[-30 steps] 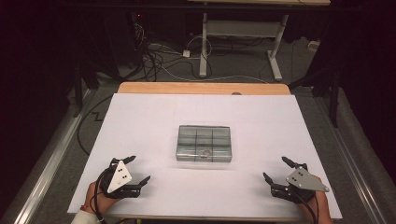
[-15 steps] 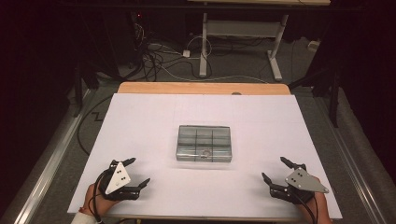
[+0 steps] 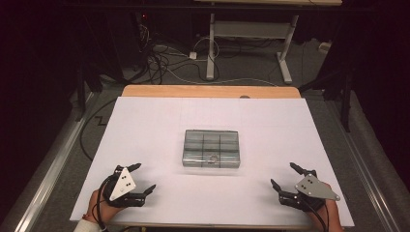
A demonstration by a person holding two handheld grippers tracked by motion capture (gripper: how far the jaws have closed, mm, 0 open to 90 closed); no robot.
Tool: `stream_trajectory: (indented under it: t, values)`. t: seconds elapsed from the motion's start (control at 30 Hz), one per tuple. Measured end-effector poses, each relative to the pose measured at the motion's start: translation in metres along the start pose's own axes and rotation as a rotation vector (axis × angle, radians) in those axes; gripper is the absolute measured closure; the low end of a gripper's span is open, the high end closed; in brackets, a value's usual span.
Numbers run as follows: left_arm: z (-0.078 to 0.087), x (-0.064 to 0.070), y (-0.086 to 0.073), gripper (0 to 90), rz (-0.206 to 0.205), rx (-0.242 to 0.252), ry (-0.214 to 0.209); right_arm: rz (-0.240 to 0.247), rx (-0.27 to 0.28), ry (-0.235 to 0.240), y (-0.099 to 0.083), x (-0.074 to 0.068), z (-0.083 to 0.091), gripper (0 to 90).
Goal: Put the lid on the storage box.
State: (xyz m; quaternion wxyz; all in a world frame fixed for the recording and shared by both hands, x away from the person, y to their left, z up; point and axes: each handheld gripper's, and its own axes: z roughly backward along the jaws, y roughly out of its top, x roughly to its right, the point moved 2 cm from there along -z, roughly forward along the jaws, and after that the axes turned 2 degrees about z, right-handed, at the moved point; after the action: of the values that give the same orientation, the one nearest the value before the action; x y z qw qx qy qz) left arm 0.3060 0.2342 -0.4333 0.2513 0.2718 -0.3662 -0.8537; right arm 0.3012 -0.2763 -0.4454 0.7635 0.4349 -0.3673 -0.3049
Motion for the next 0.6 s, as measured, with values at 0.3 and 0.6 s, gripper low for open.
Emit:
stream_trajectory:
  t: [0.3, 0.6]
  values:
    - [-0.0039, -0.0009, 0.0015, 15.9, 0.001, -0.002, -0.005, -0.002, -0.003, 0.002, -0.0014, 0.0005, -0.0003, 19.3]
    - [-0.0069, -0.0008, 0.0035, 15.9, -0.004, -0.009, -0.010, -0.005, 0.001, -0.007, -0.0034, 0.0035, 0.0027, 19.8]
